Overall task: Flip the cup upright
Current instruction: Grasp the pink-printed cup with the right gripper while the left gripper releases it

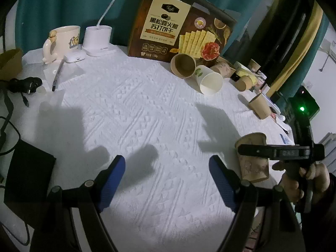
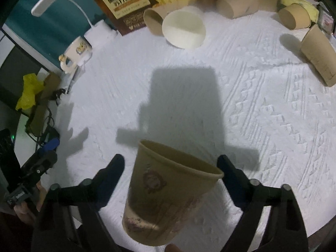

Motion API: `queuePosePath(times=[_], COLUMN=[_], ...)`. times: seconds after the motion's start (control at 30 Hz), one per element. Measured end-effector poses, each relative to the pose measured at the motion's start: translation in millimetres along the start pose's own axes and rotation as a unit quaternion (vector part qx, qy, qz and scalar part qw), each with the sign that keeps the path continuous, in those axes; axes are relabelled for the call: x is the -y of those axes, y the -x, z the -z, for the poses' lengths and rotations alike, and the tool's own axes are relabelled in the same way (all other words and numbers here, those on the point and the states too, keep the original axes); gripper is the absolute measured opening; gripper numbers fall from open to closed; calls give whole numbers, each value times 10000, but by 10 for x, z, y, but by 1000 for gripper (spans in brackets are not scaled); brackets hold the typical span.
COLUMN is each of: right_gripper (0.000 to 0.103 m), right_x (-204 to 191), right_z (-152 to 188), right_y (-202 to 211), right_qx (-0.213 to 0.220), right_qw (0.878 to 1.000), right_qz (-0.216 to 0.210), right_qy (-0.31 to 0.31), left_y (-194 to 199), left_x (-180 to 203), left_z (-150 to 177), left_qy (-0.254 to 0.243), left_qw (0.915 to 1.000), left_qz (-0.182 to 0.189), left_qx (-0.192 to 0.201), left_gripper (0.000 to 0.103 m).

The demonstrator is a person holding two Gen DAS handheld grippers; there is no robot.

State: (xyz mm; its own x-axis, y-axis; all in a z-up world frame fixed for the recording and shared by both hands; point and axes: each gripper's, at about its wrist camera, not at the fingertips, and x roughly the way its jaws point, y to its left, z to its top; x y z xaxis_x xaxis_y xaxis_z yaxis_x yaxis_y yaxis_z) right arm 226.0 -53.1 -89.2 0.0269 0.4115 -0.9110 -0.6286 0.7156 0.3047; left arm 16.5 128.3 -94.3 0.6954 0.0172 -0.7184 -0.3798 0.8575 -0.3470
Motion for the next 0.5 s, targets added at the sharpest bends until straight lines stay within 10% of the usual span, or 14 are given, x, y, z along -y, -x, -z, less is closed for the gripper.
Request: queuePosePath(times=[0.27,0.5], right_gripper=[73,73], right_x=[-63,-369], right_z=[-87,-174], right_y=[26,319], right_qx=[32,1646], right_qw=[9999,9777], right_qz=[66,960], right_qy=[104,878], left_y=[-28,30], left_x=[8,38], left_z=[57,51], left_qy=[-98,-139], left_qw=[9997,9996], left_qz=[190,233], left_qx=[-110,-54], left_gripper=[82,82])
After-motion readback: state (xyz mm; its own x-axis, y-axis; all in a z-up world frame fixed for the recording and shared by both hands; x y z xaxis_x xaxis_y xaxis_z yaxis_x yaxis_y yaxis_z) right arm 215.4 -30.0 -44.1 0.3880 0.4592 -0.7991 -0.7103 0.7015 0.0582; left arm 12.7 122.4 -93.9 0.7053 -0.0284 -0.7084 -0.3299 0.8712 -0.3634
